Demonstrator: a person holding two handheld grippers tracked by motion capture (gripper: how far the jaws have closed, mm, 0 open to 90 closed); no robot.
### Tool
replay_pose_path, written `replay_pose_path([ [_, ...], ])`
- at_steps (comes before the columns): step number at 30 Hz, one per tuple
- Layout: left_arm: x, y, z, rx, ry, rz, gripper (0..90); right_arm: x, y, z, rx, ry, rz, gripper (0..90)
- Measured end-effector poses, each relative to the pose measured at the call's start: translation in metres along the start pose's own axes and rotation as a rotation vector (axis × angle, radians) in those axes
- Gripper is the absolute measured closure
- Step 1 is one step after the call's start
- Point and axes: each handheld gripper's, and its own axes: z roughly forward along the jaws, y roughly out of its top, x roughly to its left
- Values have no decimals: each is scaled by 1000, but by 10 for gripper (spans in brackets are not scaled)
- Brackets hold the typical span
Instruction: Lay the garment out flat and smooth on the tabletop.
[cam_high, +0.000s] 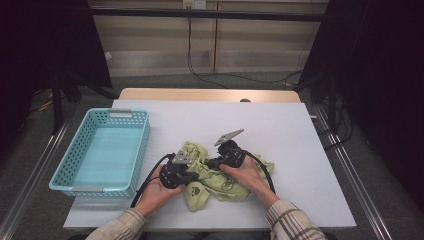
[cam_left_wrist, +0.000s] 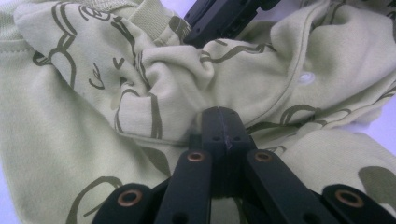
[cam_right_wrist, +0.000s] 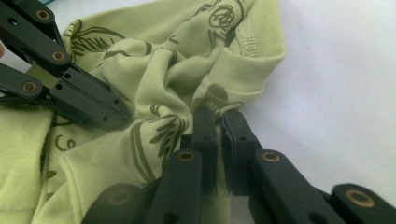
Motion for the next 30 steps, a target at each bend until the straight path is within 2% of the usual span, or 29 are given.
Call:
replay_pose_path([
  [2,0,0,0,1,3,5,900,-1,0,-3,-16,-26,5,860],
  [4,0,1,0,3,1,6,900,-3,1,-10,-52,-28,19,861],
  [7,0,1,0,3,4,-2,900,-7,2,-21,-94,-68,13,861],
  [11,2,2,0,2,15,12,900,-11,2,-33,-135,-108,25,861],
  [12,1,3,-1,17,61,10,900,-13,2,-37,-155,-129,26,861],
  [19,8,5,1,16,65,14,900,-28,-2,-67,-231,-233,49,870],
  [22,9,6,2,15,57,8,900,-36,-5,-85,-272,-315,67,896],
  [25,10,7,3,12,57,17,900,-46,-12,-97,-313,-299,113,900],
  [26,10,7,3,12,56,16,900,-47,-14,-97,-314,-282,117,900],
  [30,9,8,2,3,48,19,871,-47,-16,-94,-296,-285,112,900],
])
